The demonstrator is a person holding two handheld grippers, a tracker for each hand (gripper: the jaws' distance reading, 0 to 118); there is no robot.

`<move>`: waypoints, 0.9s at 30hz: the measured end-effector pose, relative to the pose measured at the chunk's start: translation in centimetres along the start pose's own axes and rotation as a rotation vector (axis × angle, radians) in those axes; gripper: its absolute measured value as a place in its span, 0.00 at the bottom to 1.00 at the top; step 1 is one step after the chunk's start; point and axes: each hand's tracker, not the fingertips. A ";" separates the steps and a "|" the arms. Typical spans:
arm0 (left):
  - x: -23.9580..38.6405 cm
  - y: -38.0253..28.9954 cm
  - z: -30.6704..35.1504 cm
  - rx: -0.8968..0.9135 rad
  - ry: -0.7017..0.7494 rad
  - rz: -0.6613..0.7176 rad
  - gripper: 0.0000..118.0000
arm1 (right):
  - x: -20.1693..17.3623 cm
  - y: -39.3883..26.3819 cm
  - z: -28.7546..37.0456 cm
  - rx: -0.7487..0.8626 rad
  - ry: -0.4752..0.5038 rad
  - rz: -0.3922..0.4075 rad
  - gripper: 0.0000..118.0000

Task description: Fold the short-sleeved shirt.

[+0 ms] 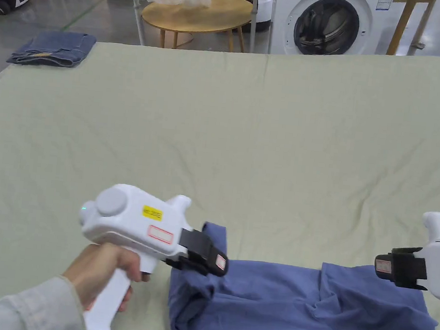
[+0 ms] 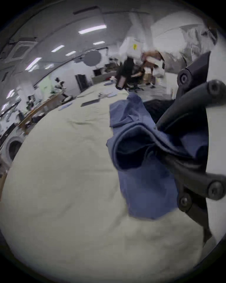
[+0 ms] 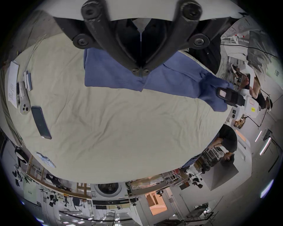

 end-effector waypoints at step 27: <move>-0.8 -1.3 -2.1 0.036 0.096 -0.046 0.00 | 1.4 -0.2 0.7 0.022 0.027 -0.054 0.00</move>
